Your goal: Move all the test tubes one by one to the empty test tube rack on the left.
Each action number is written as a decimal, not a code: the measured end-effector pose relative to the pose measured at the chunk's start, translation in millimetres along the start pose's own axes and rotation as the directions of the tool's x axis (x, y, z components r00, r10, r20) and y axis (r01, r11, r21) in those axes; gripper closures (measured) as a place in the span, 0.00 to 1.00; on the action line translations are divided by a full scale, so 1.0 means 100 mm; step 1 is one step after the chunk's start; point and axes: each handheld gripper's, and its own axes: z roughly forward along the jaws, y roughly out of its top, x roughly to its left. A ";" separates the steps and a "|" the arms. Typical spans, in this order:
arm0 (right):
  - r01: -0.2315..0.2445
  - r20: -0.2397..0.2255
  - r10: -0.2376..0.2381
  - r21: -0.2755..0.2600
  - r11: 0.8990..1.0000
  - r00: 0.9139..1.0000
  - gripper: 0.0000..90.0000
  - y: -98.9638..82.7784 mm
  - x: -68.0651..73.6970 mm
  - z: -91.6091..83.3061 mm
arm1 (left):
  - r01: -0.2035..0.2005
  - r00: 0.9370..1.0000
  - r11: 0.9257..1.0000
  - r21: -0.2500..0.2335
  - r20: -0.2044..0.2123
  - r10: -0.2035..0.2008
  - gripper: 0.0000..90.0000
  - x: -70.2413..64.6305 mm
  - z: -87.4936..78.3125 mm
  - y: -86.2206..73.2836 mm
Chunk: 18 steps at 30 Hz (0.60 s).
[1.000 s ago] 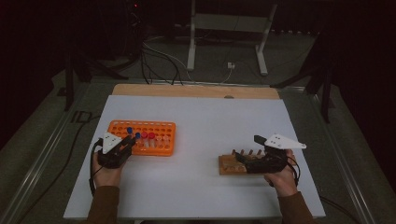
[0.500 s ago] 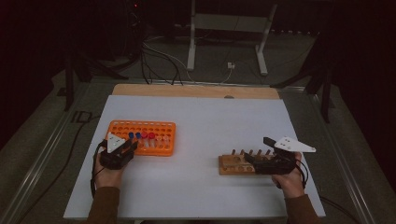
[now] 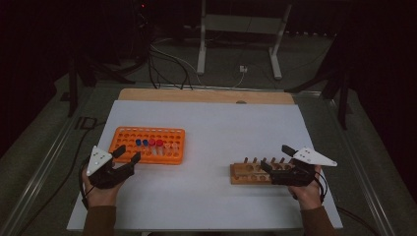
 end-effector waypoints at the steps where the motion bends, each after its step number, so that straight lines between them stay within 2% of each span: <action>1: -0.003 0.001 0.003 -0.006 1.000 1.000 0.00 0.00 0.00 0.00 | 0.008 1.000 1.000 -0.011 0.003 -0.008 0.37 -0.01 -0.02 0.00; 11: -0.006 0.016 0.006 -0.021 1.000 1.000 0.00 -0.02 -0.03 -0.03 | 0.015 1.000 0.999 -0.051 -0.016 -0.016 0.19 -0.11 -0.12 0.04; 14: 0.003 0.023 -0.002 -0.022 1.000 1.000 0.00 -0.03 -0.04 -0.03 | 0.012 1.000 0.999 -0.047 -0.019 -0.013 0.17 -0.14 -0.12 0.04; 18: -0.001 0.025 0.001 -0.023 1.000 1.000 0.00 -0.04 -0.05 -0.03 | 0.015 1.000 0.999 -0.035 -0.012 -0.015 0.06 -0.16 -0.09 0.03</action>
